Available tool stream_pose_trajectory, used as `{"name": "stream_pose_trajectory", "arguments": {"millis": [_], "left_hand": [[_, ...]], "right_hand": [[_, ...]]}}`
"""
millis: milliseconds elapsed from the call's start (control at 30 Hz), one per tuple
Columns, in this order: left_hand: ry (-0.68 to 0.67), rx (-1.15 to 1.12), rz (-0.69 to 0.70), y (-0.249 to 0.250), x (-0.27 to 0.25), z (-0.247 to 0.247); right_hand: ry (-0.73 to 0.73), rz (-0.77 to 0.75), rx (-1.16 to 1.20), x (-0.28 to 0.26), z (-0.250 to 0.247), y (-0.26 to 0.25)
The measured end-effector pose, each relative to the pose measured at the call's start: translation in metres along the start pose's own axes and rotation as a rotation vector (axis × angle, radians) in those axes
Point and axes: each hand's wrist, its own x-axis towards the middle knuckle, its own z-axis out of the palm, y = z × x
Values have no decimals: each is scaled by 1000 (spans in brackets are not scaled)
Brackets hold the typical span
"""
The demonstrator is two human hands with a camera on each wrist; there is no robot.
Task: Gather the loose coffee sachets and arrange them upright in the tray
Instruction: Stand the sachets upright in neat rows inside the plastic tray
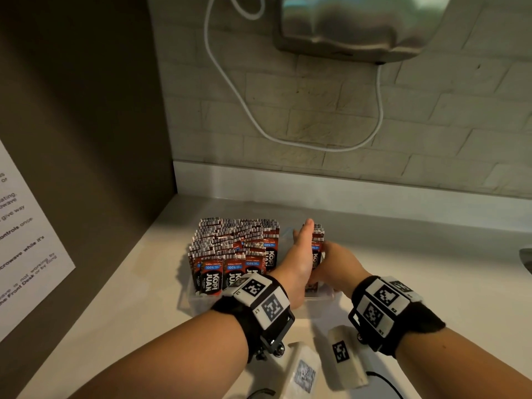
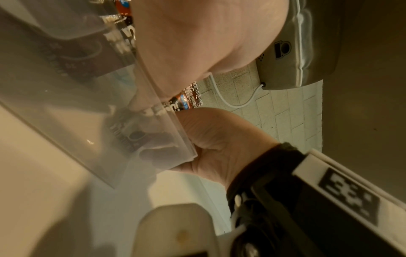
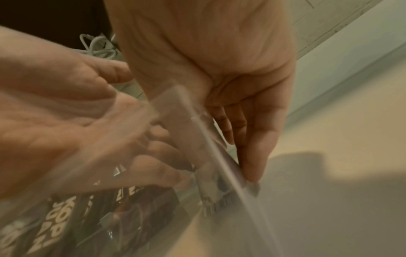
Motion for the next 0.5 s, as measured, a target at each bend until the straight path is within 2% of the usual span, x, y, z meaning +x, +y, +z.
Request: {"name": "stream_pose_trajectory", "arguments": {"millis": [233, 500], "left_hand": [[3, 5, -19, 2, -1, -2], [-4, 3, -48, 3, -1, -2]], "right_hand": [[79, 0, 11, 2, -1, -3], [52, -32, -42, -5, -5, -8]]}}
